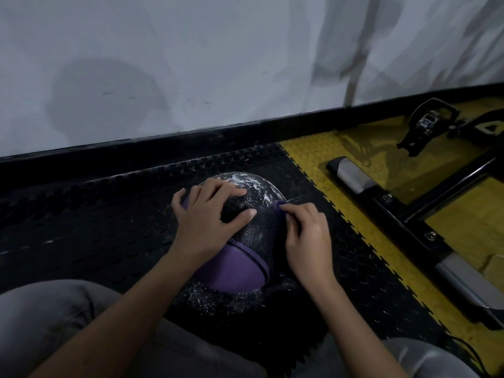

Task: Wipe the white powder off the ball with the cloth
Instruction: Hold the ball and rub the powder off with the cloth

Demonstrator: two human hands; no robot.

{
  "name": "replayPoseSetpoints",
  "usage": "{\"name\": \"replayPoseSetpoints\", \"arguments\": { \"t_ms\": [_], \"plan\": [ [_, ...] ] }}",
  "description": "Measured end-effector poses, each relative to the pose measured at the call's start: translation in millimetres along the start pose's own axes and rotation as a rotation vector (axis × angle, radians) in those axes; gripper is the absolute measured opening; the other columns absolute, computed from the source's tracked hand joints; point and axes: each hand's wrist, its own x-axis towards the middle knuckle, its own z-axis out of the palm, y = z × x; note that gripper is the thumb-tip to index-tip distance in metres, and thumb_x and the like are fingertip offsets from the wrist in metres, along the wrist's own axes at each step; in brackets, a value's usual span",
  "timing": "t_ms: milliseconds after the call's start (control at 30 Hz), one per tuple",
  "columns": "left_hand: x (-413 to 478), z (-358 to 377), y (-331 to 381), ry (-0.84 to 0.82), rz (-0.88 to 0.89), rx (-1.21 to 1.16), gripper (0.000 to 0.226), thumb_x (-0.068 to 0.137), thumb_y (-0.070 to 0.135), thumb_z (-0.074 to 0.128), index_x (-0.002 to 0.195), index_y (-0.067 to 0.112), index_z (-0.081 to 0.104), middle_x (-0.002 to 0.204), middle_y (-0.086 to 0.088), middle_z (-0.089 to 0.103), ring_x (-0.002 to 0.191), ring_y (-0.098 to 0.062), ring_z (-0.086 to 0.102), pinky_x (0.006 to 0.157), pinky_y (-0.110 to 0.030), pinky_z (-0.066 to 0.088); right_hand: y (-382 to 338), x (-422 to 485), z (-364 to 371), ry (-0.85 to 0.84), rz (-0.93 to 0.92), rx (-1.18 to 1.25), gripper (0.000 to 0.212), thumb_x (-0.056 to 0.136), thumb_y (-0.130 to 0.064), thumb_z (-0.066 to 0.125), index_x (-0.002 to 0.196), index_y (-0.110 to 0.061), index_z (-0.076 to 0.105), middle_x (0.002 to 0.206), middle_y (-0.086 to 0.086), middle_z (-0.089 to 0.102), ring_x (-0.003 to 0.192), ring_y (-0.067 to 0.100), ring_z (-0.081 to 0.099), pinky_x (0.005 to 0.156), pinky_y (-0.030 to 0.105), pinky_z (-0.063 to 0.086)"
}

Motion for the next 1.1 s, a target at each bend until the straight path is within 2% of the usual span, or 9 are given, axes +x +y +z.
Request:
{"name": "replayPoseSetpoints", "arguments": {
  "t_ms": [133, 300, 400, 533, 600, 667, 833, 967, 1100],
  "plan": [
    [0.7, -2.3, -0.9, -0.022, 0.001, -0.001, 0.045, 0.070, 0.072, 0.040, 0.103, 0.045, 0.055, 0.107, 0.027, 0.040, 0.105, 0.003, 0.033, 0.103, -0.033, 0.003, -17.9, -14.8, -0.3, -0.025, -0.179, -0.028, 0.021, 0.087, -0.010, 0.052, 0.101, -0.011, 0.068, 0.091, 0.002, 0.058, 0.080, 0.019, 0.046, 0.070, 0.023, 0.037],
    [17.0, -17.5, -14.5, -0.115, -0.027, -0.127, 0.061, 0.064, 0.074, 0.046, 0.121, 0.055, 0.035, 0.126, 0.024, 0.034, 0.121, -0.004, 0.036, 0.107, -0.038, 0.010, 8.7, 4.1, -2.6, 0.022, -0.052, 0.072, 0.021, 0.089, -0.009, 0.050, 0.100, -0.013, 0.068, 0.091, 0.001, 0.060, 0.082, 0.023, 0.053, 0.074, 0.009, 0.032],
    [19.2, -18.6, -16.2, -0.227, -0.088, -0.059, 0.069, 0.058, 0.079, 0.038, 0.121, 0.052, 0.040, 0.129, 0.023, 0.034, 0.126, -0.007, 0.033, 0.109, -0.044, 0.007, 21.5, 9.3, -1.3, -0.024, 0.068, 0.078, 0.021, 0.092, -0.003, 0.051, 0.102, -0.011, 0.067, 0.092, -0.001, 0.058, 0.088, 0.023, 0.055, 0.075, 0.018, 0.035],
    [14.6, -22.7, -11.5, -0.371, -0.096, -0.014, 0.088, 0.046, 0.084, 0.038, 0.128, 0.053, 0.035, 0.130, 0.026, 0.027, 0.130, -0.009, 0.027, 0.112, -0.045, 0.002, 32.1, 18.5, -1.7, -0.057, 0.249, 0.110, 0.022, 0.093, -0.003, 0.049, 0.102, -0.010, 0.067, 0.092, -0.002, 0.056, 0.093, 0.021, 0.057, 0.070, 0.016, 0.030],
    [16.2, -30.4, -12.6, -0.447, -0.101, 0.006, 0.096, 0.040, 0.084, 0.042, 0.130, 0.054, 0.030, 0.126, 0.028, 0.022, 0.131, -0.010, 0.024, 0.112, -0.046, 0.001, 24.8, 16.0, -4.0, -0.042, 0.216, 0.110, 0.021, 0.092, -0.002, 0.050, 0.100, -0.010, 0.068, 0.092, -0.002, 0.055, 0.093, 0.022, 0.057, 0.071, 0.015, 0.031],
    [16.8, -35.6, -14.5, -0.479, -0.118, 0.016, 0.100, 0.037, 0.085, 0.044, 0.131, 0.054, 0.028, 0.124, 0.028, 0.021, 0.132, -0.009, 0.023, 0.111, -0.047, 0.000, 7.1, 5.8, -4.4, 0.011, 0.072, 0.064, 0.020, 0.091, -0.003, 0.051, 0.099, -0.010, 0.068, 0.090, -0.002, 0.056, 0.087, 0.022, 0.054, 0.071, 0.016, 0.031],
    [13.9, -33.2, -14.7, -0.455, -0.149, 0.092, 0.102, 0.040, 0.088, 0.032, 0.136, 0.054, 0.021, 0.138, 0.021, 0.021, 0.134, -0.010, 0.022, 0.111, -0.048, -0.003, -25.2, -17.0, 6.5, 0.023, -0.245, -0.094, 0.021, 0.083, -0.005, 0.055, 0.100, -0.009, 0.067, 0.090, 0.005, 0.058, 0.078, 0.020, 0.044, 0.070, 0.027, 0.039],
    [11.8, -26.6, -11.0, -0.399, -0.145, 0.087, 0.099, 0.042, 0.088, 0.032, 0.135, 0.052, 0.024, 0.134, 0.019, 0.024, 0.130, -0.010, 0.025, 0.110, -0.047, 0.001, -4.0, 1.6, 0.7, 0.052, -0.114, -0.006, 0.021, 0.087, -0.005, 0.052, 0.100, -0.009, 0.068, 0.089, 0.004, 0.057, 0.079, 0.023, 0.050, 0.068, 0.018, 0.031],
    [6.7, -18.2, -6.1, -0.292, -0.075, 0.154, 0.095, 0.048, 0.088, 0.027, 0.133, 0.046, 0.032, 0.115, 0.013, 0.029, 0.116, -0.011, 0.028, 0.103, -0.037, 0.008, 13.3, 12.6, -0.8, 0.030, -0.057, 0.017, 0.021, 0.088, 0.001, 0.054, 0.100, -0.008, 0.068, 0.088, 0.005, 0.058, 0.082, 0.027, 0.054, 0.071, 0.018, 0.030]
  ]
}}
